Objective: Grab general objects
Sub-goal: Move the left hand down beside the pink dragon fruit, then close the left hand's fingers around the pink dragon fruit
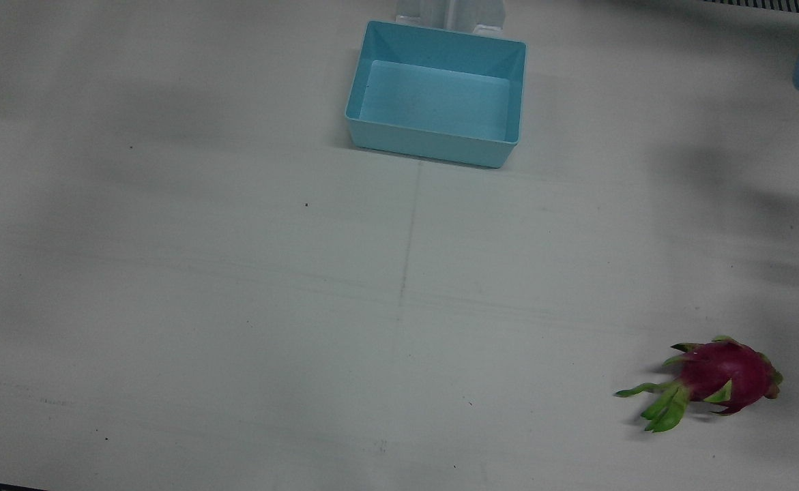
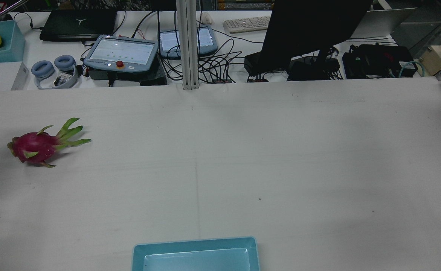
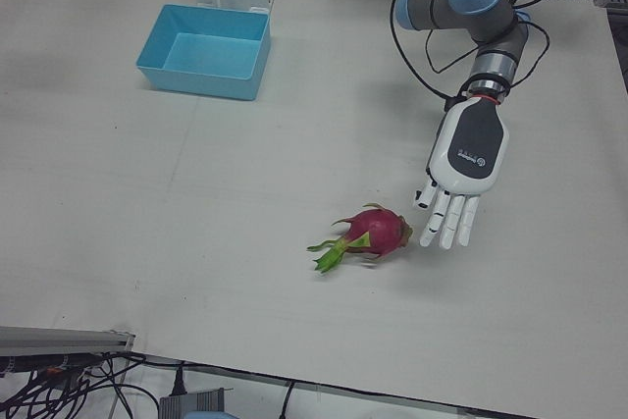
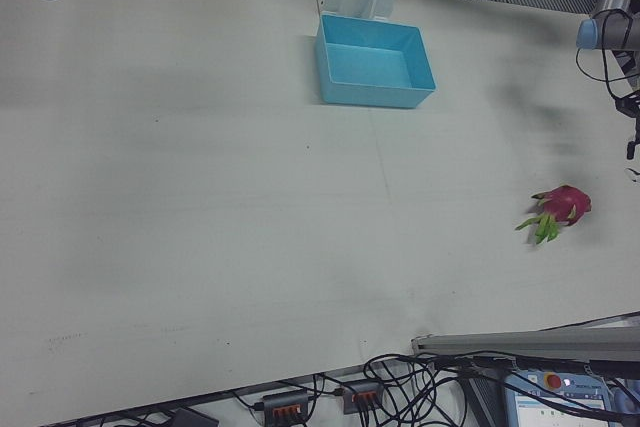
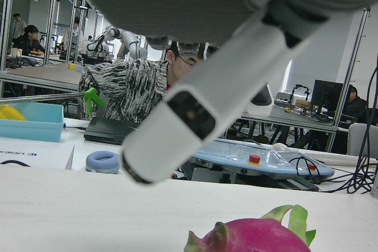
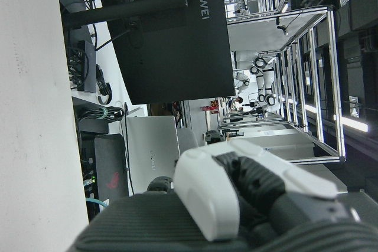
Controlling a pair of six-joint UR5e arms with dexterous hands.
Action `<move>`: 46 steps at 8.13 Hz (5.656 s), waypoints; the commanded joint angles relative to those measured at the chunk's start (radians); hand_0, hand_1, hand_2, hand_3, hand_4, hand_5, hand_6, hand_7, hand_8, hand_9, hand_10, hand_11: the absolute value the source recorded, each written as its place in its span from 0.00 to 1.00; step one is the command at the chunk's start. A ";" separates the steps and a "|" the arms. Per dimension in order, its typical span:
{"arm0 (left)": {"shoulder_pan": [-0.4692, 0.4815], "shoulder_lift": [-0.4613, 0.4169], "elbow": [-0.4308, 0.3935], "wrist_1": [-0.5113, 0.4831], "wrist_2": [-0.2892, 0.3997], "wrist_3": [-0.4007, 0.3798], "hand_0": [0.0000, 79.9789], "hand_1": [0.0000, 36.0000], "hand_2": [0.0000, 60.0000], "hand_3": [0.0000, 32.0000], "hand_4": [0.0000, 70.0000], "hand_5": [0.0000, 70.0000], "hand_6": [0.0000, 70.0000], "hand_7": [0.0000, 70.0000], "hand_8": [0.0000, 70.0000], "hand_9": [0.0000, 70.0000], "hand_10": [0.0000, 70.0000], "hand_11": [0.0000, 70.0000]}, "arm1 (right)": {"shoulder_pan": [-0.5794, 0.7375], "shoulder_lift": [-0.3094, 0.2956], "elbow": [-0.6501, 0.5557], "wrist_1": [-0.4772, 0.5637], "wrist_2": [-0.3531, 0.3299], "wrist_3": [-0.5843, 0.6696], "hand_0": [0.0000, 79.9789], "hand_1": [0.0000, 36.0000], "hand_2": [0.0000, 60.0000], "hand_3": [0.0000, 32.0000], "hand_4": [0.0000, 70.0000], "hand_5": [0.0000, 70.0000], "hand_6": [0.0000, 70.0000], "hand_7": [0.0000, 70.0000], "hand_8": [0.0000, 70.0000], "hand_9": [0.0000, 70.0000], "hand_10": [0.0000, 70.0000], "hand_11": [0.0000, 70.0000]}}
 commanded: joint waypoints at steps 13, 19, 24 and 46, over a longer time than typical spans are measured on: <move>0.198 -0.189 0.149 0.134 -0.156 0.004 1.00 1.00 1.00 0.50 0.00 0.00 0.00 0.07 0.00 0.00 0.00 0.00 | 0.000 0.000 0.000 0.000 0.000 0.000 0.00 0.00 0.00 0.00 0.00 0.00 0.00 0.00 0.00 0.00 0.00 0.00; 0.220 -0.258 0.223 0.137 -0.158 0.022 1.00 1.00 1.00 0.38 0.00 0.27 0.00 0.16 0.00 0.01 0.00 0.00 | 0.000 0.000 0.000 0.000 0.000 0.000 0.00 0.00 0.00 0.00 0.00 0.00 0.00 0.00 0.00 0.00 0.00 0.00; 0.220 -0.297 0.281 0.131 -0.158 0.039 1.00 1.00 1.00 0.30 0.00 0.42 0.00 0.19 0.00 0.02 0.00 0.00 | 0.000 0.000 0.000 0.000 0.000 0.000 0.00 0.00 0.00 0.00 0.00 0.00 0.00 0.00 0.00 0.00 0.00 0.00; 0.221 -0.305 0.133 0.250 -0.123 0.027 1.00 1.00 1.00 0.00 1.00 1.00 1.00 1.00 1.00 1.00 1.00 1.00 | 0.000 0.000 0.000 0.000 0.000 0.000 0.00 0.00 0.00 0.00 0.00 0.00 0.00 0.00 0.00 0.00 0.00 0.00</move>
